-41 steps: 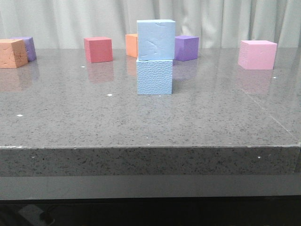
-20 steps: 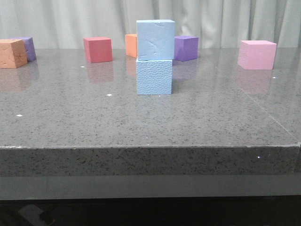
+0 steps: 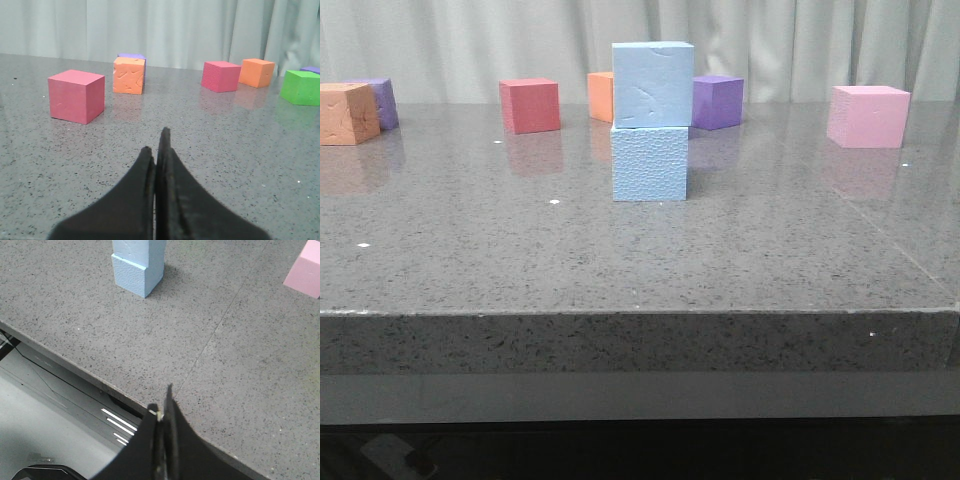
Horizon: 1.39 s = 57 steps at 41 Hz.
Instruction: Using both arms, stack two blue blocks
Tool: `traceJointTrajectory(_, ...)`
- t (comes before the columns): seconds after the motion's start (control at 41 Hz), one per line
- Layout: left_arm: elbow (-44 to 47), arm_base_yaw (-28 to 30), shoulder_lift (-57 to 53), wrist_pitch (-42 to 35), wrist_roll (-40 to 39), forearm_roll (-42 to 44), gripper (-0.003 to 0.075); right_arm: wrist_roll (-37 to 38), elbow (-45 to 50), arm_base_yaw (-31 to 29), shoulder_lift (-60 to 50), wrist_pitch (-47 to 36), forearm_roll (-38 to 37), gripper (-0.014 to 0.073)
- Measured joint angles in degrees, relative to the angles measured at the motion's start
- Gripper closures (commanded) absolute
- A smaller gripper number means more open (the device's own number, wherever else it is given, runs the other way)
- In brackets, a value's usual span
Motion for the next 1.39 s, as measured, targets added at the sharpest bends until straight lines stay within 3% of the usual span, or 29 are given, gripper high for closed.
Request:
traceJointTrajectory(0.684,0.0,0.0,0.0,-0.05,0.0,-0.04,0.0741,0.0,0.1,-0.27,-0.4,0.0,0.0,0.0662)
traceJointTrajectory(0.83,0.0,0.0,0.0,-0.05,0.0,-0.04,0.0741,0.0,2.72,-3.66,-3.09,-1.78,0.0,0.0662)
traceJointTrajectory(1.05,0.0,0.0,0.0,-0.05,0.0,-0.04,0.0741,-0.94,13.23,-11.81,-13.33,-12.27,4.76,0.0656)
traceJointTrajectory(1.245,0.0,0.0,0.0,-0.05,0.0,-0.04,0.0741,-11.0,26.69,-21.23,-23.7,-21.77,11.45,0.0656)
traceJointTrajectory(1.392,0.0,0.0,0.0,-0.05,0.0,-0.04,0.0741,-13.87,36.02,-28.1,-29.91,-32.12,12.7,0.0657)
